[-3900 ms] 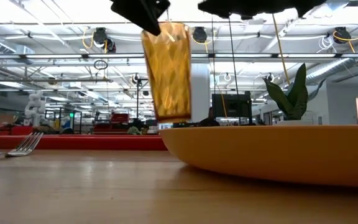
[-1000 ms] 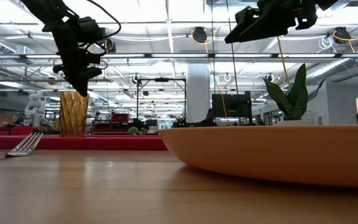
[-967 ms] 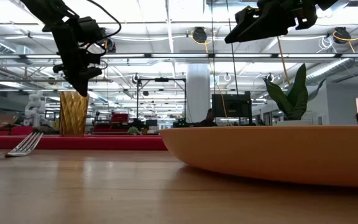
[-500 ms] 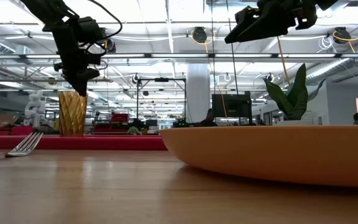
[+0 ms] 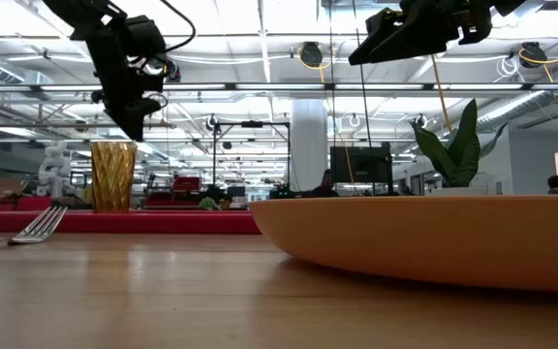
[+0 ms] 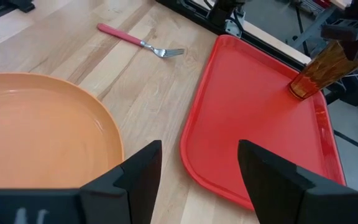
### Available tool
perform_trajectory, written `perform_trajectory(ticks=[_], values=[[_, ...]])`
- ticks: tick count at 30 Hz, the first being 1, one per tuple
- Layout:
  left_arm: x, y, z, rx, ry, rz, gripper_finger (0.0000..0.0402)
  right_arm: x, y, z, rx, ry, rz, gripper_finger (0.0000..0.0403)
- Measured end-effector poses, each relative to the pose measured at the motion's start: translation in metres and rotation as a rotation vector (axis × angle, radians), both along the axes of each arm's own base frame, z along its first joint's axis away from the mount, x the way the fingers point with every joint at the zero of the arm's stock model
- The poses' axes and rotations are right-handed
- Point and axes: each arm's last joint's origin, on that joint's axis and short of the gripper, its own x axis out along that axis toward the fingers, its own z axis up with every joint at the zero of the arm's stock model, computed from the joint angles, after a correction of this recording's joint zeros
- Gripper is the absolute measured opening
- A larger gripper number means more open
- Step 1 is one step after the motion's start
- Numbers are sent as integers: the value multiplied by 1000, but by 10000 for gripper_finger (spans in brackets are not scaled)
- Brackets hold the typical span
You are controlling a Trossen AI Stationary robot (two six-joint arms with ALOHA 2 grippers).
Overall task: Pick and place plate/cup/fork/spoon on tray
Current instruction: Put the orange plate on the red tray
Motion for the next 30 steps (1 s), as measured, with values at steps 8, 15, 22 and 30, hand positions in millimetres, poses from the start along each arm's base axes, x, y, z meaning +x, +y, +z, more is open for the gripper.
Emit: perform_trajectory(ticks=[8, 15, 22, 30], values=[[7, -10, 36, -20, -63, 22, 113, 0, 0, 0, 25, 3, -14, 203], [14, -33, 55, -153, -146, 27, 113, -1, 0, -1, 75, 18, -43, 203], [36, -68, 54, -310, -217, -109, 113, -2, 14, -3, 132, 48, -22, 203], [62, -125, 55, -388, -252, -314, 113, -10, 52, -6, 199, 119, 90, 203]])
